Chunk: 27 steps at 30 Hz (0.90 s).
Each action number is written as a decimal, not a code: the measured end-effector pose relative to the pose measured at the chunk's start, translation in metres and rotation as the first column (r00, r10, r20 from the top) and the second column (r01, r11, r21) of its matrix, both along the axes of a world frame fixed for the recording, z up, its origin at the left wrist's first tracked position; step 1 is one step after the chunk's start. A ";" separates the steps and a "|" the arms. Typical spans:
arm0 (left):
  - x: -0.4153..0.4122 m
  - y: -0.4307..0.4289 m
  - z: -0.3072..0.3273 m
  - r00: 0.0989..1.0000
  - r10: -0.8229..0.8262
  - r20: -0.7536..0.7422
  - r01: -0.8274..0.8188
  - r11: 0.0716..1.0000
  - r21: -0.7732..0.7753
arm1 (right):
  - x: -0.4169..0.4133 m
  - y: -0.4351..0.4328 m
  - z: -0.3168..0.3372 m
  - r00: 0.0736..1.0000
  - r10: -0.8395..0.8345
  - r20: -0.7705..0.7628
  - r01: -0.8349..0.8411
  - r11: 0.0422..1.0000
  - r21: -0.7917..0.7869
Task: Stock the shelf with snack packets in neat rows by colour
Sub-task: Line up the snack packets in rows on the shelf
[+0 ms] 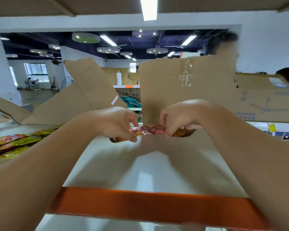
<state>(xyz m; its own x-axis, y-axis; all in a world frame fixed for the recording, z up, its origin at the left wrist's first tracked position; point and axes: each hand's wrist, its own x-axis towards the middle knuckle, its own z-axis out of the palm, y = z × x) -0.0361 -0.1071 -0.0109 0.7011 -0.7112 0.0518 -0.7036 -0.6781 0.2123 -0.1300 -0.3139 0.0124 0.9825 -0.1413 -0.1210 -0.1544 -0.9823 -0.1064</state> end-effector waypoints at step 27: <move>-0.372 -0.387 -0.095 0.949 -0.308 -0.069 0.220 0.802 -0.556 | -0.474 -0.324 -0.133 0.526 -0.592 0.611 0.302 0.801 0.517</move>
<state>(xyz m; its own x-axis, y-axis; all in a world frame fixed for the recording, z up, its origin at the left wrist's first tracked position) -0.4085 -0.4939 -0.1058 0.5208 -0.7596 0.3897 -0.7685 -0.2183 0.6015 -0.6044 -0.6377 -0.1203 0.5705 -0.6842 0.4543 -0.2931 -0.6863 -0.6656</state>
